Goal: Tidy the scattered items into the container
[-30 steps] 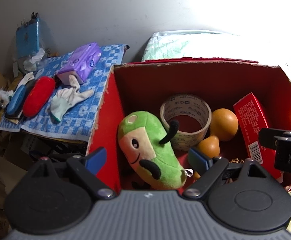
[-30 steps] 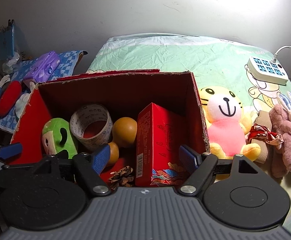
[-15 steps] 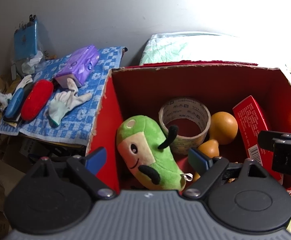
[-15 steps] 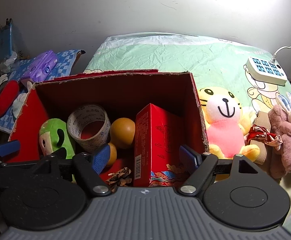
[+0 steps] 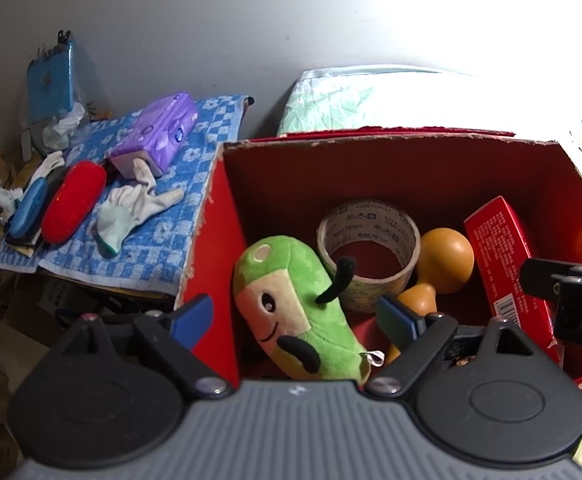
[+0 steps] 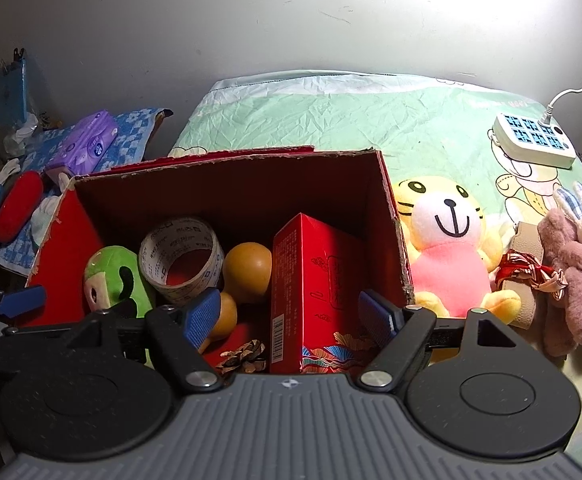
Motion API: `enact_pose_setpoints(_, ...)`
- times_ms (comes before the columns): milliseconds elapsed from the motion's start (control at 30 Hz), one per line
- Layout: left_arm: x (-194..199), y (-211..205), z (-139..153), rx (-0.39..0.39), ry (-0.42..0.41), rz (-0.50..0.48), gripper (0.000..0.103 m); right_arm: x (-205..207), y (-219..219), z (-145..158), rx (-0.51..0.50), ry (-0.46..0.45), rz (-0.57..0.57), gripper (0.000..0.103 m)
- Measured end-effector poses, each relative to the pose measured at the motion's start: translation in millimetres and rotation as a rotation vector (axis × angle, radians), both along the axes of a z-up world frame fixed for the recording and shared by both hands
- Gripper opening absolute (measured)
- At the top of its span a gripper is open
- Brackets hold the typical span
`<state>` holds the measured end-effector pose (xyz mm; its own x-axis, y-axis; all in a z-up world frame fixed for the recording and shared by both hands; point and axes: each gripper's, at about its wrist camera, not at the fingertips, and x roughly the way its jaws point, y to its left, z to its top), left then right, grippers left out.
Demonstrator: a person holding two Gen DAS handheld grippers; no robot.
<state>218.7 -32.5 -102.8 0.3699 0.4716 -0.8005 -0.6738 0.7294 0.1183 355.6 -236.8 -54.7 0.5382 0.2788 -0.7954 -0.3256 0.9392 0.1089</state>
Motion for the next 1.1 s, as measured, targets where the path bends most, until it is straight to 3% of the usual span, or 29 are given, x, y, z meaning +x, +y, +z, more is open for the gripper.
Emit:
enact_pose_setpoints(333, -1, 3, 1, -0.039, -0.012, 0.0, 0.088, -2, -2, 1, 0.007, -0.006, -0.004, 0.079)
enact_pose_setpoints(1100, -4, -4, 16, -0.045, -0.055, -0.02, 0.088, -15, -6, 14, 0.025, -0.048, 0.002, 0.078)
